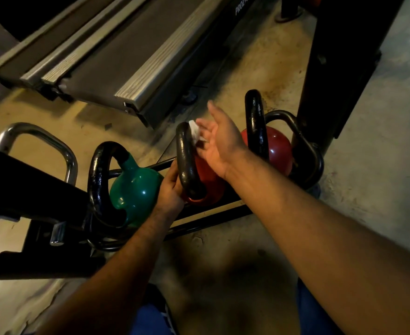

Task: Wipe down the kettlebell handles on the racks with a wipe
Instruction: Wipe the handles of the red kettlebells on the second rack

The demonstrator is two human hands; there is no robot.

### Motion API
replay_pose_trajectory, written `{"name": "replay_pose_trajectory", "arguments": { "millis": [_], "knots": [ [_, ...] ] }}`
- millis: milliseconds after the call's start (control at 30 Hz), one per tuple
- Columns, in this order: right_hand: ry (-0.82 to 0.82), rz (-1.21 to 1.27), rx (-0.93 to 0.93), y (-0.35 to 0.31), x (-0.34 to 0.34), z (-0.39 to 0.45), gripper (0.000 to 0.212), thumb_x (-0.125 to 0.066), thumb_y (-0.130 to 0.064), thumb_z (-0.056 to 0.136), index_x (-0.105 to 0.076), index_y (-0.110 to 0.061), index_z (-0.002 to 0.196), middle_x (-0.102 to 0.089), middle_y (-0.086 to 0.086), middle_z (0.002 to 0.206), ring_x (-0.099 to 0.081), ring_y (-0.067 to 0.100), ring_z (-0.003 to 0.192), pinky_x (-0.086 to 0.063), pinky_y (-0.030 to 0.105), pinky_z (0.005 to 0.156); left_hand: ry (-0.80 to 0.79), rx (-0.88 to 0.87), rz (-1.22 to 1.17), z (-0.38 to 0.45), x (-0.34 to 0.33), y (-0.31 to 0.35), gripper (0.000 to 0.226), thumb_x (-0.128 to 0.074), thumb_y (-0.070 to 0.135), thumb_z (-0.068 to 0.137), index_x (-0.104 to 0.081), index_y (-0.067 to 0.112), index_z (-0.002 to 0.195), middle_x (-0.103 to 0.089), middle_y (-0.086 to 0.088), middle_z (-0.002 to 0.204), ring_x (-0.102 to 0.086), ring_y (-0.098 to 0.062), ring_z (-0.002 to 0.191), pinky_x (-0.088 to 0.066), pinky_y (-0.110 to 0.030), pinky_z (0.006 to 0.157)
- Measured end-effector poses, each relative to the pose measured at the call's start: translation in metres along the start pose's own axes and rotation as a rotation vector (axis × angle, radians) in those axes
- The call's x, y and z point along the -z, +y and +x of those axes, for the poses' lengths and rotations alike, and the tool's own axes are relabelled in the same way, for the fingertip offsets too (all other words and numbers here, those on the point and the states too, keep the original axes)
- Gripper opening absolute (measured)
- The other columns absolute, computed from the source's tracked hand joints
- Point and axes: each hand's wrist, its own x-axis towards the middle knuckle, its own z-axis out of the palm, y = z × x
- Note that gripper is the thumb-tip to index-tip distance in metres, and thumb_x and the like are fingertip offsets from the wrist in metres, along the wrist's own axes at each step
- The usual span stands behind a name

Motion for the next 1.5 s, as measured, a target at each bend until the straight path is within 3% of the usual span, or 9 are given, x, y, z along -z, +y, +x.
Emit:
{"name": "replay_pose_trajectory", "arguments": {
  "millis": [200, 333, 467, 700, 867, 1033, 1200, 1333, 1500],
  "knots": [
    [0.043, -0.056, -0.003, 0.001, -0.026, -0.007, 0.066, -0.05, -0.054, 0.098, -0.047, -0.009, 0.146, -0.055, 0.016, 0.14, -0.053, 0.03, 0.127, -0.044, 0.042, 0.105, -0.013, 0.016, 0.008, 0.001, 0.001, -0.003, 0.029, -0.054, 0.011, 0.1, -0.056, -0.002, 0.125, -0.068, -0.006, 0.109, -0.068, -0.014, 0.097, -0.054, -0.025, 0.077],
    [0.02, 0.057, -0.041, 0.014, -0.011, -0.008, 0.032, -0.045, -0.043, 0.104, -0.063, -0.017, 0.102, -0.066, 0.016, 0.112, -0.062, 0.026, 0.108, -0.05, 0.038, 0.094, -0.02, -0.015, 0.014, 0.001, 0.001, -0.001, 0.034, -0.055, 0.021, 0.092, -0.059, 0.002, 0.12, -0.066, 0.0, 0.108, -0.065, -0.011, 0.098, -0.053, -0.024, 0.08],
    [-0.007, -0.01, -0.079, 0.017, -0.001, -0.008, 0.061, -0.04, -0.053, 0.101, -0.057, -0.003, 0.132, -0.063, 0.021, 0.129, -0.058, 0.034, 0.122, -0.047, 0.041, 0.1, -0.004, -0.03, -0.003, 0.001, 0.001, -0.003, 0.035, -0.054, 0.019, 0.094, -0.057, -0.006, 0.119, -0.066, -0.01, 0.103, -0.065, -0.006, 0.091, -0.051, -0.02, 0.078],
    [-0.182, -0.149, -0.175, 0.02, 0.027, -0.02, 0.088, -0.033, -0.071, 0.095, -0.046, 0.001, 0.145, -0.06, 0.02, 0.138, -0.057, 0.03, 0.128, -0.042, 0.042, 0.11, -0.048, -0.063, -0.008, 0.0, 0.001, 0.003, 0.048, -0.05, 0.021, 0.093, -0.051, -0.013, 0.127, -0.066, 0.0, 0.104, -0.066, -0.002, 0.09, -0.052, -0.017, 0.074],
    [-0.25, -0.486, -0.098, 0.018, 0.028, -0.034, 0.079, -0.028, -0.073, 0.096, -0.059, -0.01, 0.134, -0.065, 0.01, 0.132, -0.056, 0.016, 0.123, -0.037, 0.032, 0.1, -0.064, -0.038, -0.06, -0.002, 0.0, 0.0, 0.041, -0.053, 0.019, 0.099, -0.051, -0.009, 0.129, -0.066, -0.006, 0.106, -0.067, -0.006, 0.091, -0.053, -0.018, 0.073],
    [-0.208, -0.795, 0.086, 0.027, 0.028, -0.048, 0.072, -0.036, -0.074, 0.094, -0.072, -0.017, 0.117, -0.074, 0.003, 0.11, -0.066, 0.013, 0.105, -0.047, 0.026, 0.084, -0.045, 0.01, -0.122, -0.004, 0.0, 0.006, 0.082, -0.074, 0.058, 0.067, -0.057, 0.002, 0.125, -0.068, -0.01, 0.111, -0.066, -0.023, 0.105, -0.054, -0.032, 0.084],
    [-0.187, -0.938, 0.17, 0.043, 0.037, -0.056, 0.039, -0.049, -0.058, 0.095, -0.07, -0.026, 0.105, -0.072, -0.003, 0.102, -0.067, 0.012, 0.097, -0.056, 0.041, 0.087, -0.029, 0.026, -0.117, -0.002, -0.002, 0.007, 0.08, -0.076, 0.054, 0.068, -0.055, -0.009, 0.112, -0.063, -0.007, 0.092, -0.064, -0.019, 0.081, -0.052, -0.029, 0.07],
    [-0.198, -0.977, 0.214, 0.049, 0.045, -0.049, 0.016, -0.062, -0.028, 0.085, -0.07, -0.025, 0.099, -0.072, 0.001, 0.092, -0.07, 0.018, 0.09, -0.058, 0.054, 0.084, -0.02, 0.061, -0.099, 0.0, -0.003, 0.005, 0.013, -0.057, 0.007, 0.094, -0.059, 0.002, 0.106, -0.065, -0.004, 0.092, -0.067, -0.012, 0.082, -0.052, -0.026, 0.074],
    [-0.279, -0.611, 0.238, 0.05, 0.05, -0.05, 0.05, -0.051, 0.011, 0.093, -0.056, -0.013, 0.137, -0.07, 0.001, 0.118, -0.066, 0.005, 0.109, -0.054, 0.027, 0.098, -0.001, 0.029, -0.101, -0.003, -0.008, 0.006, 0.024, -0.04, -0.011, 0.098, -0.052, -0.007, 0.118, -0.074, 0.009, 0.08, -0.069, -0.001, 0.076, -0.052, -0.015, 0.068]
  ]
}}
